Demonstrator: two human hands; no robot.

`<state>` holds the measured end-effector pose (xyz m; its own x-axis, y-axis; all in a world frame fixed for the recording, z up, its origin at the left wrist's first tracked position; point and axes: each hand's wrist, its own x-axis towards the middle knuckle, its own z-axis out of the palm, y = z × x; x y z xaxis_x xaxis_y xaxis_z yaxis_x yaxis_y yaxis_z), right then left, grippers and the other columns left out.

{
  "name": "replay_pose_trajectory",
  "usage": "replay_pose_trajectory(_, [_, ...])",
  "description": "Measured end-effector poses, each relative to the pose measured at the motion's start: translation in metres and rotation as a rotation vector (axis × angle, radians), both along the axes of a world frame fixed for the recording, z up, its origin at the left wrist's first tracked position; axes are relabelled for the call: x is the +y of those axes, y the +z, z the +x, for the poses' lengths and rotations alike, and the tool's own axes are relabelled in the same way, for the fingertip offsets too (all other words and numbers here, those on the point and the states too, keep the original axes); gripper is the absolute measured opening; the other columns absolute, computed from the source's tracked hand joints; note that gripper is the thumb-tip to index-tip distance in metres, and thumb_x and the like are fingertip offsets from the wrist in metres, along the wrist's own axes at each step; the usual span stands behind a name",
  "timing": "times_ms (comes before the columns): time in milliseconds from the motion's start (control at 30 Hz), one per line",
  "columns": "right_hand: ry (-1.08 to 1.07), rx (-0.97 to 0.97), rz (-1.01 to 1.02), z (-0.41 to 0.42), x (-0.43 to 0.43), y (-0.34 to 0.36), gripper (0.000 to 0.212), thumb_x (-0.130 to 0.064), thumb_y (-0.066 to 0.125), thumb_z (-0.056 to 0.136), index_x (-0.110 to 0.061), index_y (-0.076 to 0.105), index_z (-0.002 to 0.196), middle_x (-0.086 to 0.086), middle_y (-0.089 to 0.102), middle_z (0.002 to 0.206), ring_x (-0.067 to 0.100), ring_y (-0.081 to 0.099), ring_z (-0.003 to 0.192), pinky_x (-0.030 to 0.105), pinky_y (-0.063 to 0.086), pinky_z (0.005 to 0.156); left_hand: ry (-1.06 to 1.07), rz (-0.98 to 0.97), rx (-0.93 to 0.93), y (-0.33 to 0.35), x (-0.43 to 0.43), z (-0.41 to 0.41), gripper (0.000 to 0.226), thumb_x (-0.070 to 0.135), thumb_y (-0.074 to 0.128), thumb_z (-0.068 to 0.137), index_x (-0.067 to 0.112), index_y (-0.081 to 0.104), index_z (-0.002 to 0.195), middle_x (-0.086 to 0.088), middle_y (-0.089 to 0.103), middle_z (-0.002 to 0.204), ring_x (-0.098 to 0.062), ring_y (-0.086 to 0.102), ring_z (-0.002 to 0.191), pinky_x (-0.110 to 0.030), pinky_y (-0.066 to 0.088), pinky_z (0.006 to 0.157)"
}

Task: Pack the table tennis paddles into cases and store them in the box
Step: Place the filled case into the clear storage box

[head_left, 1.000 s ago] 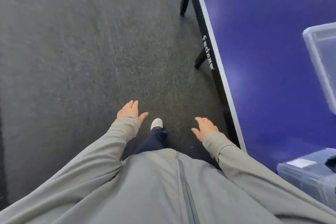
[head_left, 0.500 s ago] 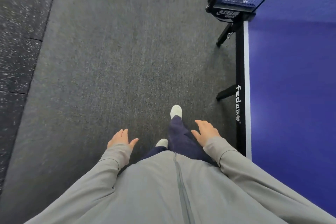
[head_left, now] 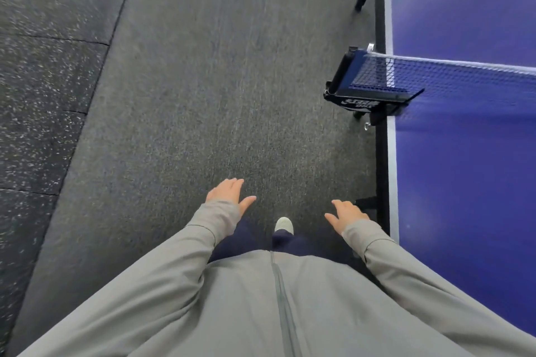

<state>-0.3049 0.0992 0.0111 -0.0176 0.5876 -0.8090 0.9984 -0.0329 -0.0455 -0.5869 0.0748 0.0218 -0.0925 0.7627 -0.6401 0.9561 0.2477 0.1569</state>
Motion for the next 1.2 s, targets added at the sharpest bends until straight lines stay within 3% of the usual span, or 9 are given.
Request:
replay_pose_trajectory(267, [0.139,-0.011,-0.018,-0.089,0.094,-0.011,0.060,-0.051,0.034,0.097,-0.021,0.022,0.148,0.002,0.030,0.153,0.024,0.032,0.138,0.043,0.030,0.109,0.018,-0.111,0.053,-0.021,0.065,-0.076,0.062,0.063,0.030,0.091,0.025,0.033,0.141,0.004,0.030,0.151,-0.018,0.019,0.142,-0.042,0.016,0.116])
replay_pose_trajectory(433, [0.211,0.014,-0.003,-0.177,0.161,-0.007,0.061,-0.052,0.032,0.097,-0.023,0.019,0.149,0.000,0.020,0.157,0.022,0.022,0.143,0.044,0.022,0.114,0.081,-0.200,0.080,-0.036,0.131,-0.163,0.070,0.066,0.026,0.090,0.026,0.023,0.146,0.006,0.015,0.158,-0.016,0.010,0.145,-0.041,0.011,0.117])
replay_pose_trajectory(700, [0.368,0.106,0.093,-0.291,0.252,0.013,0.061,-0.050,0.026,0.099,-0.024,0.010,0.151,0.000,0.006,0.160,0.022,0.001,0.148,0.051,0.003,0.118,0.000,-0.220,0.065,-0.033,0.235,-0.229,0.073,0.067,0.025,0.090,0.023,0.020,0.148,0.004,0.013,0.159,-0.019,0.010,0.146,-0.042,0.010,0.117])
replay_pose_trajectory(833, [0.342,0.096,0.095,-0.295,0.289,0.008,0.060,-0.050,0.028,0.098,-0.023,0.014,0.150,0.001,0.012,0.159,0.023,0.004,0.147,0.052,0.004,0.117,-0.068,-0.248,0.045,-0.036,0.282,-0.227,0.074,0.067,0.025,0.089,0.023,0.019,0.148,0.003,0.012,0.159,-0.018,0.011,0.146,-0.042,0.011,0.117])
replay_pose_trajectory(1200, [-0.063,0.048,0.061,-0.213,0.436,-0.016,0.060,-0.052,0.030,0.097,-0.024,0.019,0.148,0.002,0.033,0.150,0.024,0.022,0.142,0.049,0.016,0.114,-0.227,-0.197,0.108,-0.028,0.475,-0.191,0.069,0.062,0.029,0.092,0.022,0.023,0.147,0.002,0.015,0.158,-0.017,0.015,0.145,-0.039,0.017,0.117])
